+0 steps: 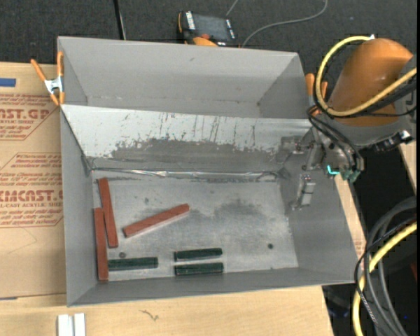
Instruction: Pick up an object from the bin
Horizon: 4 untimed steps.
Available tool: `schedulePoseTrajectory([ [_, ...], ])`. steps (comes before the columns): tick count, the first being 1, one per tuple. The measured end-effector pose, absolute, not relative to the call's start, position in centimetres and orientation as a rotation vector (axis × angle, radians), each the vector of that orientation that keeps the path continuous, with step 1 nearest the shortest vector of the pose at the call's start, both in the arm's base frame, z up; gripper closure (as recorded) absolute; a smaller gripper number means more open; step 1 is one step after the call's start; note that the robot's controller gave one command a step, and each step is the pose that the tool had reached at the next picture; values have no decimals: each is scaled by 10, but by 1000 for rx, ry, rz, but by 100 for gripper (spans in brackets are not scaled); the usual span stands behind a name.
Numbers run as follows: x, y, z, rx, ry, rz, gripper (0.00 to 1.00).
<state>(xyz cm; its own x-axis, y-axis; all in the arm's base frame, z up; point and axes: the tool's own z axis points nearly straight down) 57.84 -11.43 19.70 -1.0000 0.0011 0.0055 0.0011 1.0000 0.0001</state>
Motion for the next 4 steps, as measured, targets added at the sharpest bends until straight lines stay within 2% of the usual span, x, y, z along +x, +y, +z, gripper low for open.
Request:
schedulePoseTrajectory([
  [1, 577, -63, 166, -28, -3140, -6, 0],
  [2, 581, -14, 105, 213, -3132, -4, 0],
  [3, 573, 97, 84, 561, -3092, -6, 0],
  [4, 583, 154, 69, 578, -3091, -6, 0],
])
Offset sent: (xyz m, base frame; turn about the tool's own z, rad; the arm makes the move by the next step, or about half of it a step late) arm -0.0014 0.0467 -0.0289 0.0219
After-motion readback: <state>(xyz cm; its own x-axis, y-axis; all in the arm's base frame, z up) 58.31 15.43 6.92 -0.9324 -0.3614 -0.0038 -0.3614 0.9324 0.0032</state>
